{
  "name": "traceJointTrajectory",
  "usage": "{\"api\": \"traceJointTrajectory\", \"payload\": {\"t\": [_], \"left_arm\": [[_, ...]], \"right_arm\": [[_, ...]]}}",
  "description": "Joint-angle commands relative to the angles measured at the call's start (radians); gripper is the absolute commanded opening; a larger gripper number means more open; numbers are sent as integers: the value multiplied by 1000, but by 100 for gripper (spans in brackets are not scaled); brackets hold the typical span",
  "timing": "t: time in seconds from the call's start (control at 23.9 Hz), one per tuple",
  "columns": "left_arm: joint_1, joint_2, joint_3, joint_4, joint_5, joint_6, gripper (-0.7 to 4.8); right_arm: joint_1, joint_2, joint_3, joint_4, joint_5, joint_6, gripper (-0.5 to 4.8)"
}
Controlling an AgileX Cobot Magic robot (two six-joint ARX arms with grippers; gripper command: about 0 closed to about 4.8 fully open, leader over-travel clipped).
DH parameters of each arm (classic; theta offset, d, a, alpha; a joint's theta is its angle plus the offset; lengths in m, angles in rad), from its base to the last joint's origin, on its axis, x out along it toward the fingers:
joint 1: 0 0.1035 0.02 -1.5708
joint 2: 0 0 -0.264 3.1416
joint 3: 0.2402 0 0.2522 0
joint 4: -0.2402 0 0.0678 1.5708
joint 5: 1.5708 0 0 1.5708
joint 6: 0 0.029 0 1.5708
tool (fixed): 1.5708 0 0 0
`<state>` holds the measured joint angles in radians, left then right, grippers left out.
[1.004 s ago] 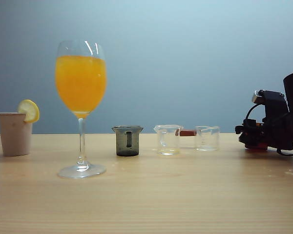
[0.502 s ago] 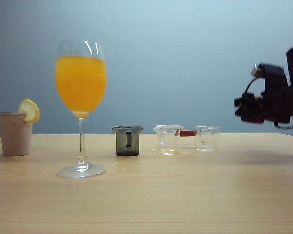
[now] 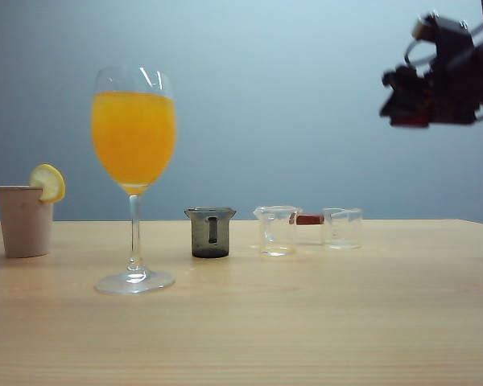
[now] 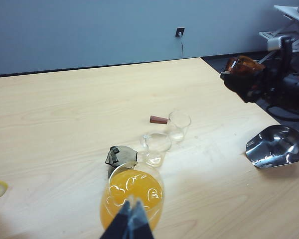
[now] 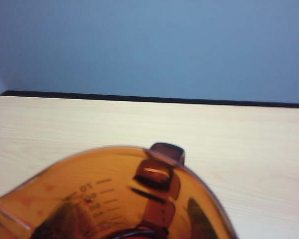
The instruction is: Pick up the fourth measuring cup from the left, pour the grenadine inside into the goblet, and finally put the measuring cup back in its original place.
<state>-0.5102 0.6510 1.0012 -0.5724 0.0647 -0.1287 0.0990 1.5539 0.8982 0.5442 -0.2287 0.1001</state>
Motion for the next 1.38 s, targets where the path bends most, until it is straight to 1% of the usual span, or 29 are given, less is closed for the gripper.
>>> {"api": "traceJointTrajectory", "payload": {"t": [0.04,0.08,0.25,0.29,0.33,0.38,0.42,0.46,0.59,0.63,0.71,0.88,1.09,1.21,1.38], "left_arm": [[0,-1,7,13,3,-3,-5],[0,-1,7,13,3,-3,-5],[0,-1,7,13,4,-3,-5],[0,-2,7,13,4,-3,-5],[0,-2,7,13,4,-3,-5],[0,-2,7,13,4,-3,-5],[0,-2,7,12,8,-3,-5],[0,-2,7,13,11,-3,-5],[0,-2,7,13,11,-3,-5],[0,-2,7,13,11,-3,-5],[0,-2,7,13,11,-3,-5],[0,-3,7,12,33,-4,-5],[0,-3,7,12,48,-3,-5],[0,-3,7,12,48,-3,-5],[0,-3,7,13,48,-3,-5]], "right_arm": [[80,-102,3,-49,-6,1,111],[99,-119,3,-58,-6,1,111],[235,-196,7,-133,21,2,111],[290,-208,23,-185,48,2,111],[316,-211,35,-213,59,2,111],[365,-211,58,-255,75,1,111],[387,-210,68,-270,85,1,111],[429,-209,85,-288,116,0,111],[507,-208,105,-301,168,0,111],[539,-208,106,-301,200,-4,111],[583,-208,106,-309,244,-37,111],[646,-208,118,-331,344,-56,111],[652,-180,143,-351,347,-57,111],[659,-126,219,-409,365,-114,111],[670,-63,299,-436,365,-139,111]]}}
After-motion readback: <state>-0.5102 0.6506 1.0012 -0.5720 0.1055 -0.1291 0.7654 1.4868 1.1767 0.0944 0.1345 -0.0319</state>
